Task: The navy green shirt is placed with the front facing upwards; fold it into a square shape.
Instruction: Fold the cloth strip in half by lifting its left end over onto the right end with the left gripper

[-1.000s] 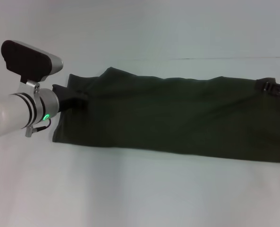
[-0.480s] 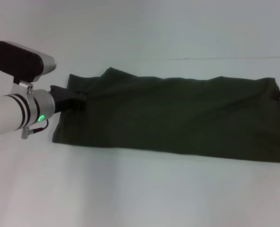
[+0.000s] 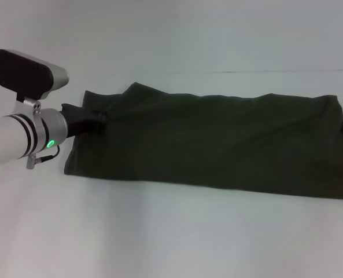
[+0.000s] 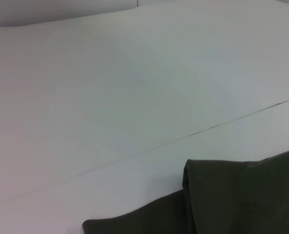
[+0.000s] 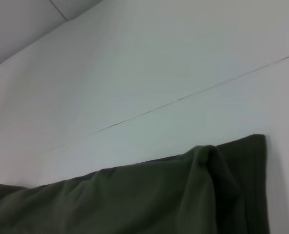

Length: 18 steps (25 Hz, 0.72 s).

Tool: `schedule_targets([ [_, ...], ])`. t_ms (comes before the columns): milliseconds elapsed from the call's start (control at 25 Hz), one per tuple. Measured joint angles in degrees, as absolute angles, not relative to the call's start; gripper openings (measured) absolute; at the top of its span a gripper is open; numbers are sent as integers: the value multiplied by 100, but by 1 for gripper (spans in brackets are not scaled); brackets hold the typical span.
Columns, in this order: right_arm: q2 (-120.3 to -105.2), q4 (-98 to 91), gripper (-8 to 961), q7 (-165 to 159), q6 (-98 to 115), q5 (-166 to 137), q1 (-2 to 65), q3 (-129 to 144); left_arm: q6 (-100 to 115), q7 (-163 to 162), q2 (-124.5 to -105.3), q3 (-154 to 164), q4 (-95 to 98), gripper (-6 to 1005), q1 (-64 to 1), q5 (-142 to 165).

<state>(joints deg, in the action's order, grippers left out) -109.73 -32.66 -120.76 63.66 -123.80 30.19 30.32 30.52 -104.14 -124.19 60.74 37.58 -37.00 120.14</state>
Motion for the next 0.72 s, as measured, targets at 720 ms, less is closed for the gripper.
schedule_targets([
  [720, -11266, -3129, 628, -12068, 5915, -13010, 3468, 3082, 2970, -10415, -12410, 6073, 3727, 4, -3735, 12012],
])
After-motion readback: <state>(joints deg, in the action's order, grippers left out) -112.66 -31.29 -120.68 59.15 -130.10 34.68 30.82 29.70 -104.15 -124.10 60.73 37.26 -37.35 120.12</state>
